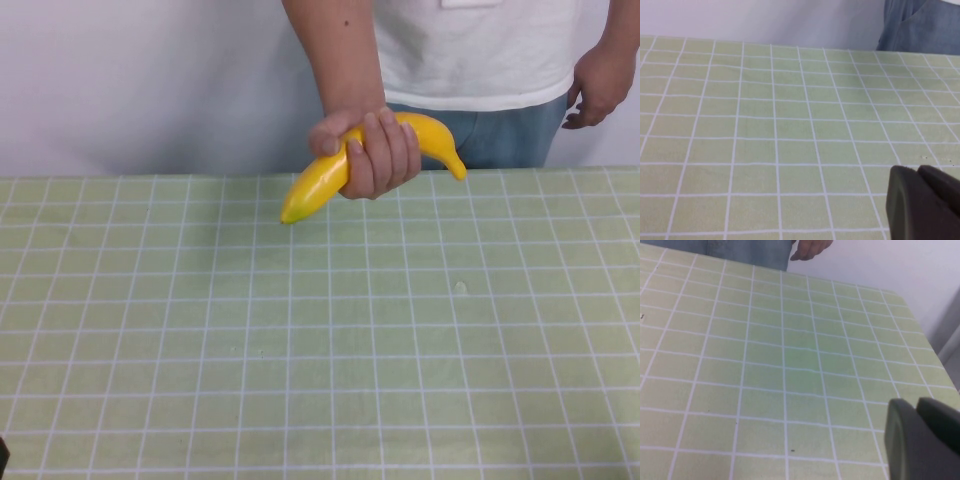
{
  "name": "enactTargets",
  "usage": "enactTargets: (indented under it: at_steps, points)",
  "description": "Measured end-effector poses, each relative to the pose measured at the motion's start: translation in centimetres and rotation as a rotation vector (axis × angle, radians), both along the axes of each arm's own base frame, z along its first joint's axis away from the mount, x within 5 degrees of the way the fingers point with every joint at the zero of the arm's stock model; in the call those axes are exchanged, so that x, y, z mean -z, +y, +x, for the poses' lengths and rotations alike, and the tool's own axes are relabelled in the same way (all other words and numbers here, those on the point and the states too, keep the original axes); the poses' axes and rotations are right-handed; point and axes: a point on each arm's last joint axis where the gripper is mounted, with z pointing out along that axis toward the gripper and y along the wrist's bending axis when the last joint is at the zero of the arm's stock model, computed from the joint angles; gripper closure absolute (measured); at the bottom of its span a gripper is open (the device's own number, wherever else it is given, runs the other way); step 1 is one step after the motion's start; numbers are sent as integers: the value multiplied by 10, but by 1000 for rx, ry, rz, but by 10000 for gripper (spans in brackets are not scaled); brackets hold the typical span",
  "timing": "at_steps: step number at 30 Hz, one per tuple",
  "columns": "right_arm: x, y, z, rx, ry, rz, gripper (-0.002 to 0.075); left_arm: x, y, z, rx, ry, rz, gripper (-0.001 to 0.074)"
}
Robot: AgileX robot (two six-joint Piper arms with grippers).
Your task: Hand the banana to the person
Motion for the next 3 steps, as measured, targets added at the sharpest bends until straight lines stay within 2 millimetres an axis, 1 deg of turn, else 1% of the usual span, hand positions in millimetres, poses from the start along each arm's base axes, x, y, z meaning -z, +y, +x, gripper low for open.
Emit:
enactTargets:
  at_steps: [3]
  points:
    - [0,0,0,0,0,0,735,0,0,0,0,0,0,738]
